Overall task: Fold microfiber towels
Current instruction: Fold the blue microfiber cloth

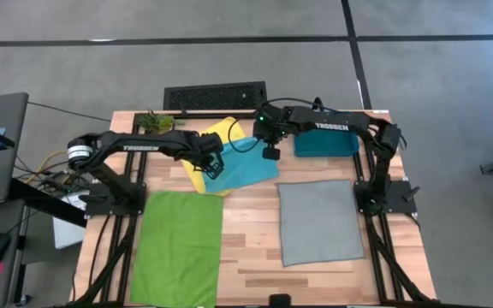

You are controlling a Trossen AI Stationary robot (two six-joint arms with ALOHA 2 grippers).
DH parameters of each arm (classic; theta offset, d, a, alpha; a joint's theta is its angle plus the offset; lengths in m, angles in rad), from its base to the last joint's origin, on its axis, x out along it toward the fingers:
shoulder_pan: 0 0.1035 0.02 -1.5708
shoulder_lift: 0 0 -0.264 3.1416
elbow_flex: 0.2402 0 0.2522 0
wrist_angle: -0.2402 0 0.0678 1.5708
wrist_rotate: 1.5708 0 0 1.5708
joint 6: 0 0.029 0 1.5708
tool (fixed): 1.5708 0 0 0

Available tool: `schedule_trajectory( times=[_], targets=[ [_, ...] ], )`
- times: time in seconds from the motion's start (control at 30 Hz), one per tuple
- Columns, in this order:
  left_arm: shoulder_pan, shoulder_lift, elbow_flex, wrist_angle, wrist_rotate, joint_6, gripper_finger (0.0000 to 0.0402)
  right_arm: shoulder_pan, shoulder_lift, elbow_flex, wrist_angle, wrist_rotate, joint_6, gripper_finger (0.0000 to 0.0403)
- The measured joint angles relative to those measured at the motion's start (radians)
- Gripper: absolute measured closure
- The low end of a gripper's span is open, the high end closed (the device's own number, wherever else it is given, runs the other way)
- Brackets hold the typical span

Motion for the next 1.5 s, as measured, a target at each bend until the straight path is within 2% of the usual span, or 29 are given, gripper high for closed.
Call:
schedule_trajectory(
  times=[0.23, 0.37, 0.57, 0.73, 0.9, 1.2, 1.33, 1.5],
  targets=[
    [0.027, 0.026, -0.002, 0.008, -0.004, 0.021, 0.0401, -0.003, 0.0, 0.0, 0.085, 0.009, -0.001, 0.0386],
    [0.046, 0.019, -0.002, 0.001, -0.043, 0.007, 0.0402, -0.005, 0.0, 0.0, 0.086, 0.007, -0.008, 0.0374],
    [0.077, 0.019, -0.002, 0.003, 0.012, 0.025, 0.0401, -0.006, -0.001, 0.0, 0.089, 0.005, -0.008, 0.0376],
    [0.079, 0.019, -0.002, 0.004, -0.003, 0.028, 0.0399, -0.006, -0.001, 0.0, 0.088, 0.003, -0.008, 0.037],
    [0.079, 0.02, -0.003, -0.009, -0.011, 0.027, 0.0364, -0.009, -0.002, 0.0, 0.084, 0.011, -0.008, 0.0341],
    [0.079, 0.02, -0.003, -0.002, -0.063, 0.046, 0.0269, -0.007, -0.002, 0.0, 0.092, 0.008, -0.033, 0.0248],
    [0.072, -0.017, -0.003, -0.007, -0.062, 0.043, 0.0251, -0.007, -0.013, 0.013, 0.071, 0.007, -0.043, 0.0221],
    [0.005, -0.135, -0.003, -0.046, -0.046, 0.055, 0.0246, 0.044, -0.088, 0.016, 0.001, 0.002, -0.166, 0.0215]
  ],
)
